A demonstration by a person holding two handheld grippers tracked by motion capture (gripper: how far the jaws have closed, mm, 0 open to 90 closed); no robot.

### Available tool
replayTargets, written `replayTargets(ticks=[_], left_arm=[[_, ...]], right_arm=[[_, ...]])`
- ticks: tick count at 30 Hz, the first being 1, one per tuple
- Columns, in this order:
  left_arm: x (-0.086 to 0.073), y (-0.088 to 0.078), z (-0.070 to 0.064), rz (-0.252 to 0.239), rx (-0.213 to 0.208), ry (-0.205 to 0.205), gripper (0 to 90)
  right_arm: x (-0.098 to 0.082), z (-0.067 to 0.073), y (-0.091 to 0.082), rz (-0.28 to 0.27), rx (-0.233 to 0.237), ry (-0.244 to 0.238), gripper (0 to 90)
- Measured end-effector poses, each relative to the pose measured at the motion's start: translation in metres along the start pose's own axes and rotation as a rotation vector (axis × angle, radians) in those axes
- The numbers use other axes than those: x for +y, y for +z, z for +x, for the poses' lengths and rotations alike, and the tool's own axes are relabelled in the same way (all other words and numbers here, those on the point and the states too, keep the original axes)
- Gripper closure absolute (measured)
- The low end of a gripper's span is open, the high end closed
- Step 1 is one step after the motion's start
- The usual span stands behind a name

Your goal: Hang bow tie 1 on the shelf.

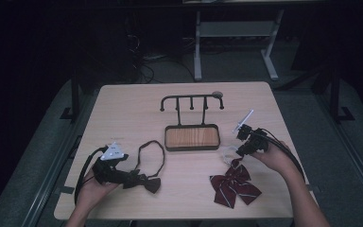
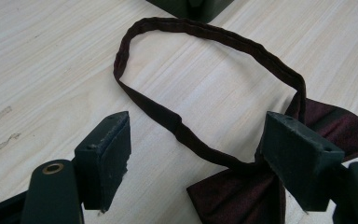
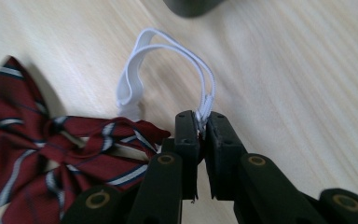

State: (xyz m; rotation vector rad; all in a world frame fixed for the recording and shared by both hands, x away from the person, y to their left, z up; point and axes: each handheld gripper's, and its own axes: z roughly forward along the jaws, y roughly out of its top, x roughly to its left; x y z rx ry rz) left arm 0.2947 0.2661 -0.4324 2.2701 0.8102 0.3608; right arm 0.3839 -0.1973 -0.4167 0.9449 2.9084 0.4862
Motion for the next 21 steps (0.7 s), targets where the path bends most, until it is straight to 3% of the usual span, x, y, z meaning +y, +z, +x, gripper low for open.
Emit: replayTargets(ticks=[21], left_arm=[[-0.001,0.001,0.0,-0.006,-0.003,-0.014,24.3]], right_arm=[[0.013,0.014,-0.043,-0.046,0.075,-0.112,83.0]])
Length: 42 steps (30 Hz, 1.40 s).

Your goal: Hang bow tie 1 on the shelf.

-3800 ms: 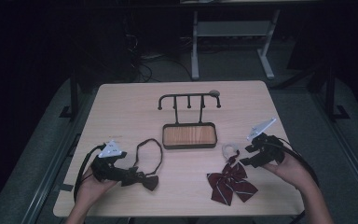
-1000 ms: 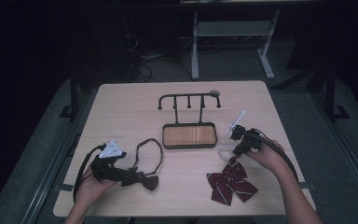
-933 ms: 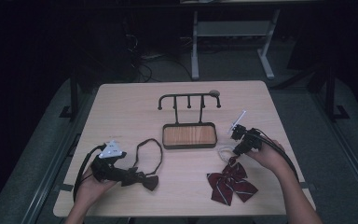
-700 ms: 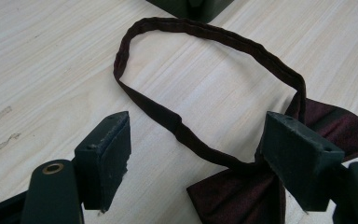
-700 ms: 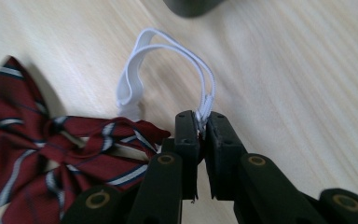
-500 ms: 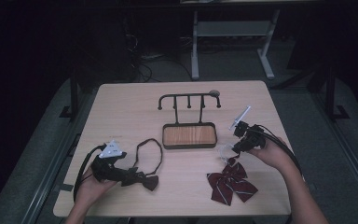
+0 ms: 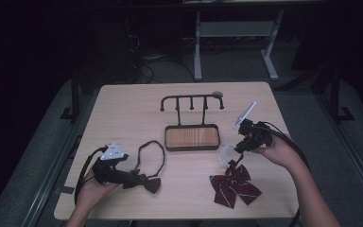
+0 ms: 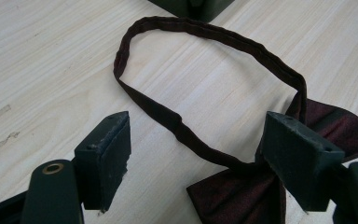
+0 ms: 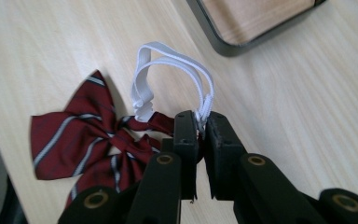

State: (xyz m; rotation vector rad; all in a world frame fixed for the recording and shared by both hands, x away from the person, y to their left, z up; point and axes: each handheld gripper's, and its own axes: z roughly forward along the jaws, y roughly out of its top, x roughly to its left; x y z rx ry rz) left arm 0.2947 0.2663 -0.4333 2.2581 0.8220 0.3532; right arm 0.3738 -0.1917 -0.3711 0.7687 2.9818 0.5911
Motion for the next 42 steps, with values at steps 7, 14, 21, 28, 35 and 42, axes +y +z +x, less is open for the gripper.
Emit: replayTargets(ticks=[7,14,21,28,35,42], left_arm=[[0.0,0.0,0.0,-0.005,-0.001,-0.005,24.2],[0.0,0.001,0.0,-0.01,-0.002,-0.008,24.1],[0.0,0.0,0.0,-0.005,0.0,0.002,24.1],[0.0,0.0,0.0,-0.009,0.002,0.001,24.1],[0.0,0.0,0.0,-0.011,0.002,0.0,24.1],[0.0,-0.001,0.0,-0.011,0.002,0.001,24.1]], right_arm=[[0.007,0.006,-0.016,-0.015,0.017,-0.027,83.0],[0.012,0.009,-0.03,-0.019,0.014,-0.047,83.0],[0.017,0.01,-0.042,-0.027,0.002,-0.055,83.1],[0.024,0.012,-0.053,-0.027,-0.009,-0.064,83.1],[0.032,0.012,-0.059,-0.025,-0.013,-0.076,83.1],[0.041,0.012,-0.066,-0.027,-0.023,-0.09,83.3]])
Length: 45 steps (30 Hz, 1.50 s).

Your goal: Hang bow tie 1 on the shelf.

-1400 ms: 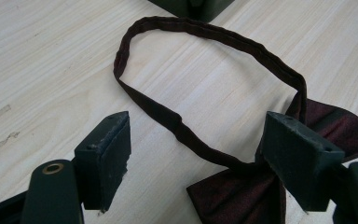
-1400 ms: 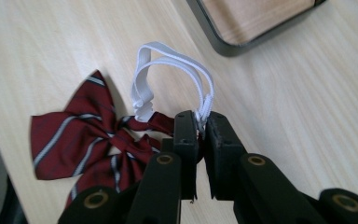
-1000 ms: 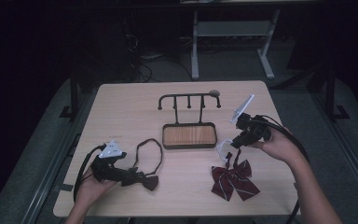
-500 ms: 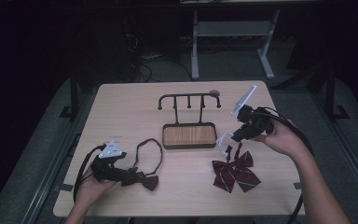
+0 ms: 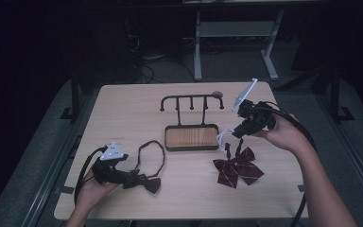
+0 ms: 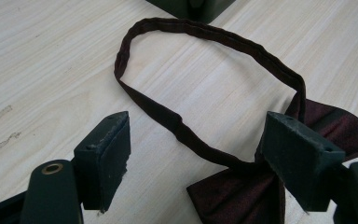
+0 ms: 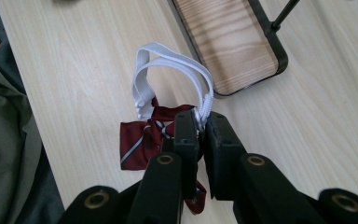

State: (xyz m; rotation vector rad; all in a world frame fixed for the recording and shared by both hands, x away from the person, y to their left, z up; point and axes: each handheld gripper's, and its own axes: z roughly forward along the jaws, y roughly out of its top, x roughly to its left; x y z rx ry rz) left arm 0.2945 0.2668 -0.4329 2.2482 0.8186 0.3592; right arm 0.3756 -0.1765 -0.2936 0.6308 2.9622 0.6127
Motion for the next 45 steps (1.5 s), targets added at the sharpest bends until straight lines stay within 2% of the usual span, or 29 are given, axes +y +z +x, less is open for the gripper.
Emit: replayTargets(ticks=[16,29,45], left_arm=[[0.0,-0.001,0.0,0.007,-0.003,0.003,24.1],[0.0,-0.001,0.0,0.004,-0.003,0.002,24.1],[0.0,-0.001,0.001,0.0,-0.005,-0.001,24.1]], right_arm=[[0.022,-0.007,-0.014,-0.007,-0.036,-0.004,83.6],[0.035,-0.021,-0.022,-0.002,-0.046,0.016,83.5],[0.05,-0.04,-0.03,0.002,-0.082,0.049,83.5]])
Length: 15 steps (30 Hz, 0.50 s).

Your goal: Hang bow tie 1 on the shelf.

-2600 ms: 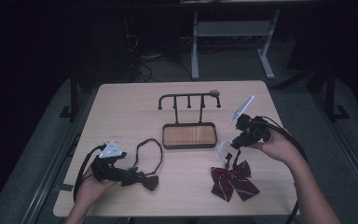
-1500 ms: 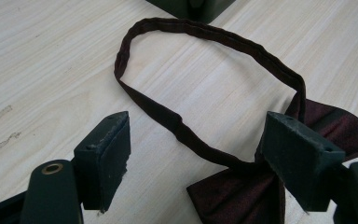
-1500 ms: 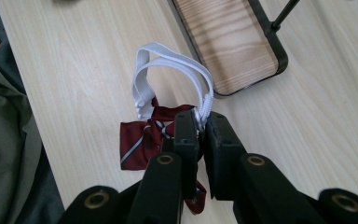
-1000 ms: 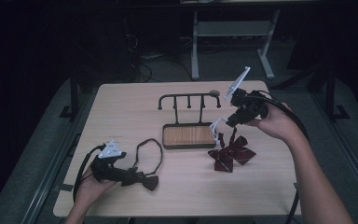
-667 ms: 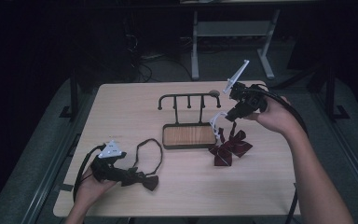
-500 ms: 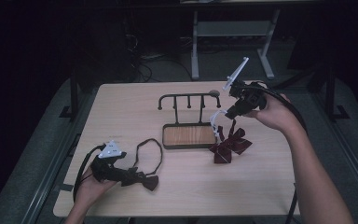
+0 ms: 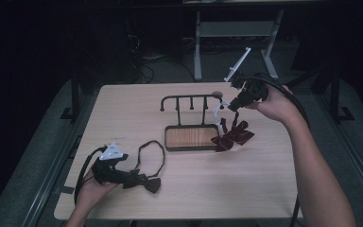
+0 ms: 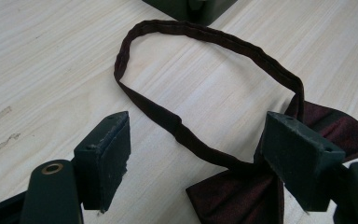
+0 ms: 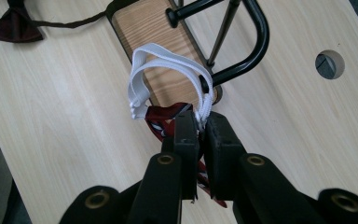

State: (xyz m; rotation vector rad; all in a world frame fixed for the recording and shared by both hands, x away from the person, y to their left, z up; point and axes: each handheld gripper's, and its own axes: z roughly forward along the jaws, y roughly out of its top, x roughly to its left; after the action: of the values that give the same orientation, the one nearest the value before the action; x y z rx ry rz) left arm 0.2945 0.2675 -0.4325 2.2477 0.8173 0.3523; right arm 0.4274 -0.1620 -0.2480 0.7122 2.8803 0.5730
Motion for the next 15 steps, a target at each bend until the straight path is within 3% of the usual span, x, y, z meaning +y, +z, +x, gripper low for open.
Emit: replayTargets(ticks=[15], left_arm=[[0.0,0.0,0.0,-0.003,-0.001,0.0,24.1]], right_arm=[[0.0,-0.021,0.01,0.021,-0.019,0.064,83.4]])
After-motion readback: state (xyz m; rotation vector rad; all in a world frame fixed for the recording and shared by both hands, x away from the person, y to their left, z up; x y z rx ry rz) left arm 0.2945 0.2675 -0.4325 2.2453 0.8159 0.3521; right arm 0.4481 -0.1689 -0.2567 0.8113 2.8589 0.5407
